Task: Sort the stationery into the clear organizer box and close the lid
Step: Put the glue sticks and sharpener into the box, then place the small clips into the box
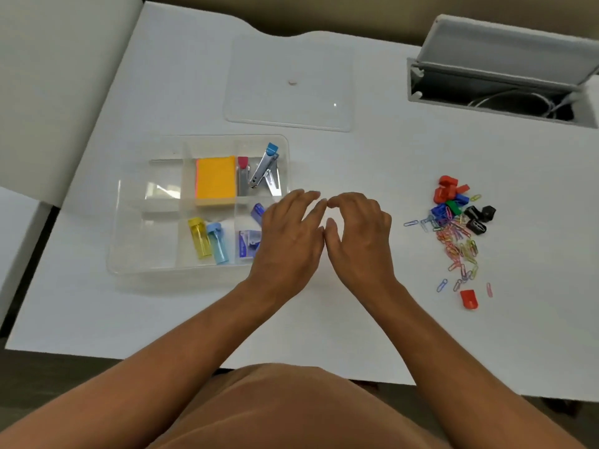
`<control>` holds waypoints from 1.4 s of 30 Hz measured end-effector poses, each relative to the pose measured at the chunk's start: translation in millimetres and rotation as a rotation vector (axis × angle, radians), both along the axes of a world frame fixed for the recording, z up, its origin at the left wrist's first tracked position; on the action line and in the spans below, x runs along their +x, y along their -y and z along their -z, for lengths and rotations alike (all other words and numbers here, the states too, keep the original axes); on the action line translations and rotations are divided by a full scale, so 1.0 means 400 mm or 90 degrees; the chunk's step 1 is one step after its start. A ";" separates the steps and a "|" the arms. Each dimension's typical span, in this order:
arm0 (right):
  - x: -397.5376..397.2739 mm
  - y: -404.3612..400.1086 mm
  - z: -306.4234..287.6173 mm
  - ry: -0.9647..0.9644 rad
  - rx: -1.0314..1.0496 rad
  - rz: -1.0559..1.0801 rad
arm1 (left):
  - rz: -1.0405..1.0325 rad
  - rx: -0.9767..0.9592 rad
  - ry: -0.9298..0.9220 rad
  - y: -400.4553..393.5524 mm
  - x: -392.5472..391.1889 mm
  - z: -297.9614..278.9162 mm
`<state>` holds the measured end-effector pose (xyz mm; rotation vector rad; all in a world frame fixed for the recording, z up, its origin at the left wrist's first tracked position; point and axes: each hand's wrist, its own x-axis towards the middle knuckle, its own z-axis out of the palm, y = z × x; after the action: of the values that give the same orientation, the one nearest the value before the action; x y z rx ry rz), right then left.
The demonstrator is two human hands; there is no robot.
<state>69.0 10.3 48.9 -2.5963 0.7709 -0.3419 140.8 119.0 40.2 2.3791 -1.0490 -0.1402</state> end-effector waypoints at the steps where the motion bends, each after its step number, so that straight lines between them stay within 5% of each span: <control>1: -0.034 0.033 0.003 -0.001 0.000 0.015 | 0.014 0.002 0.001 0.035 -0.027 0.000; 15: -0.381 0.452 0.054 -0.071 0.086 0.131 | 0.124 0.098 -0.047 0.442 -0.261 0.068; 29: -0.273 0.649 0.152 -0.124 -0.009 0.076 | 0.018 0.094 -0.120 0.539 -0.249 0.115; 35: -0.290 0.642 0.144 -0.071 0.056 0.097 | -0.072 -0.019 -0.282 0.563 -0.269 0.097; 42: -0.322 0.572 0.103 0.112 0.185 0.028 | -0.178 -0.228 -0.693 0.610 -0.280 0.055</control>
<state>-59.9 -218.7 7.6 -2.2475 0.7552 -0.4304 28.6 -125.0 18.2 1.6658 -0.1847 -0.9244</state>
